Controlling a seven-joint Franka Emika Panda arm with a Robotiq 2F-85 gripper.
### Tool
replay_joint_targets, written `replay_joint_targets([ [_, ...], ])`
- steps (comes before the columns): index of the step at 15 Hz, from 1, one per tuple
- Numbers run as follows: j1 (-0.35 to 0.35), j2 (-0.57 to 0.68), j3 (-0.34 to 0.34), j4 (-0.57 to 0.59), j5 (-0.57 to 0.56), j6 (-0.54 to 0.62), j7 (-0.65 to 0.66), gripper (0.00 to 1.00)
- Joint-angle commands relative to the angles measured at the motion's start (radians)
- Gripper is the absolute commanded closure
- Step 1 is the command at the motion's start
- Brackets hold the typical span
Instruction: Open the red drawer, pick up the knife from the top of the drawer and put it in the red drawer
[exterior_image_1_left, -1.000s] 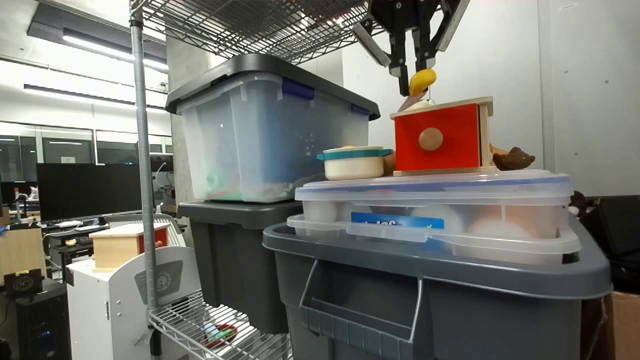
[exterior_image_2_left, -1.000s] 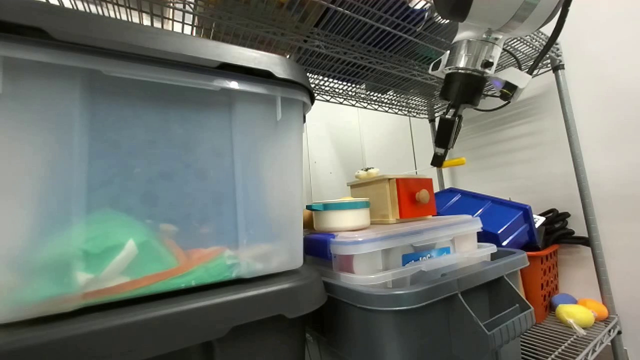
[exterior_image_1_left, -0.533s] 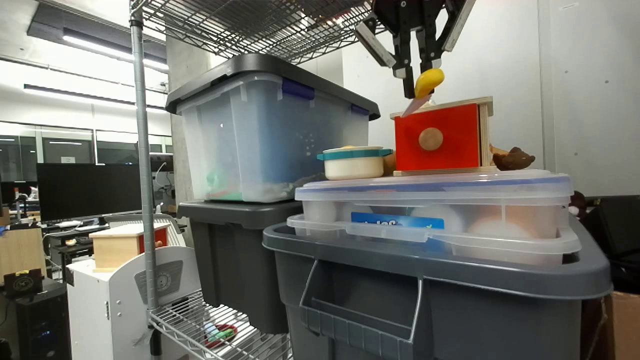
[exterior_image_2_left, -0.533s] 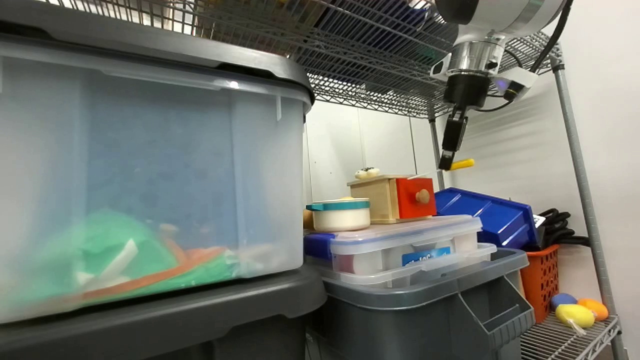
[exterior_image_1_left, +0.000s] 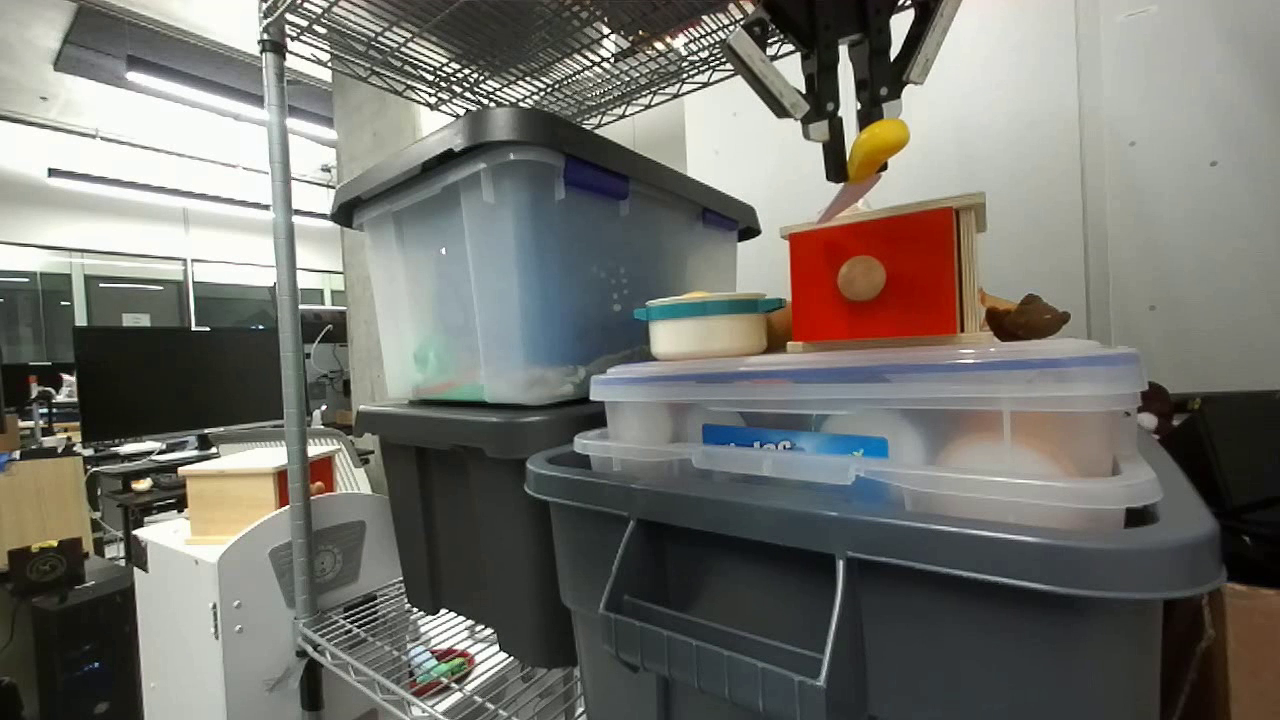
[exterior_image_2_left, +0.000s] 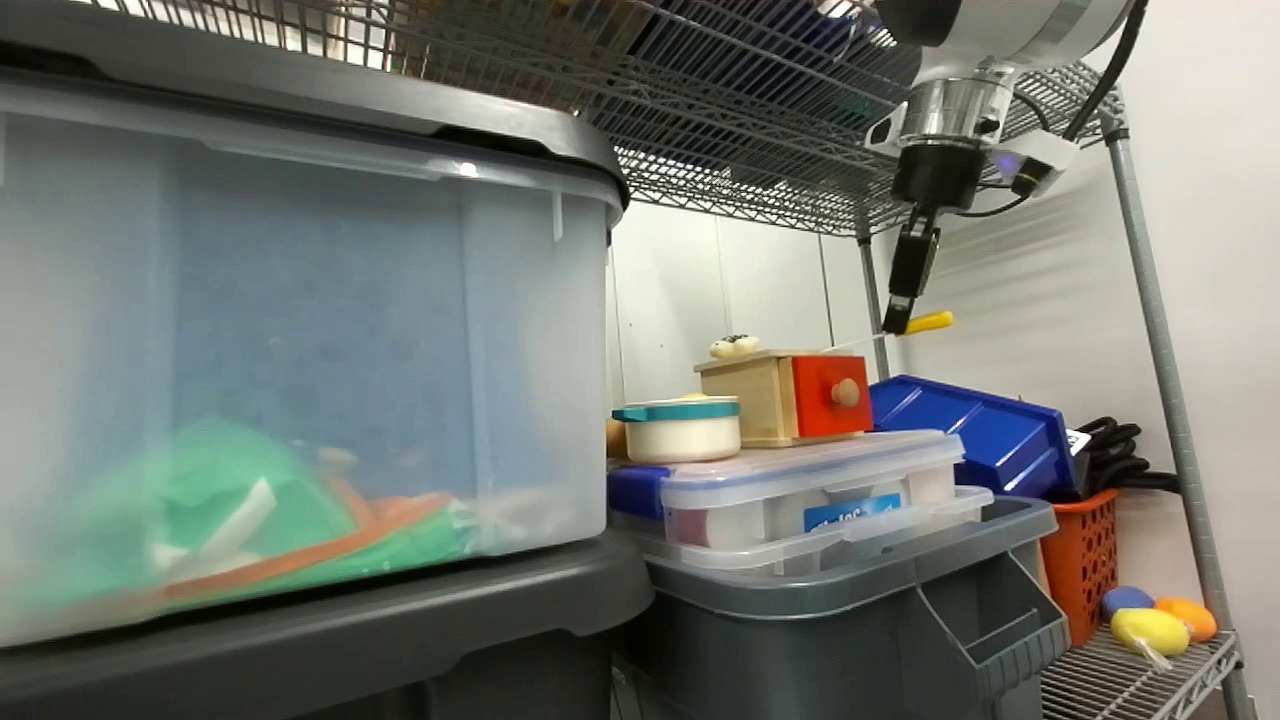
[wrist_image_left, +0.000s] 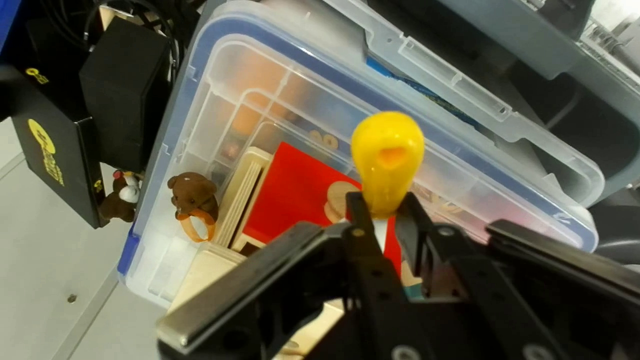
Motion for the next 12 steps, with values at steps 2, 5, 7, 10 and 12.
replay_joint_targets([
  [2,-0.008,0.015,-0.005,0.038,-0.016,-0.024,0.002,0.95],
  [5,-0.012,0.021,-0.006,0.040,-0.019,-0.027,0.003,0.95],
  [7,-0.015,0.023,-0.005,0.041,-0.018,-0.028,0.003,0.95],
  [10,-0.016,0.032,-0.004,0.044,-0.014,-0.026,0.002,0.95],
  [12,-0.018,0.039,-0.004,0.049,-0.014,-0.025,0.004,0.95],
])
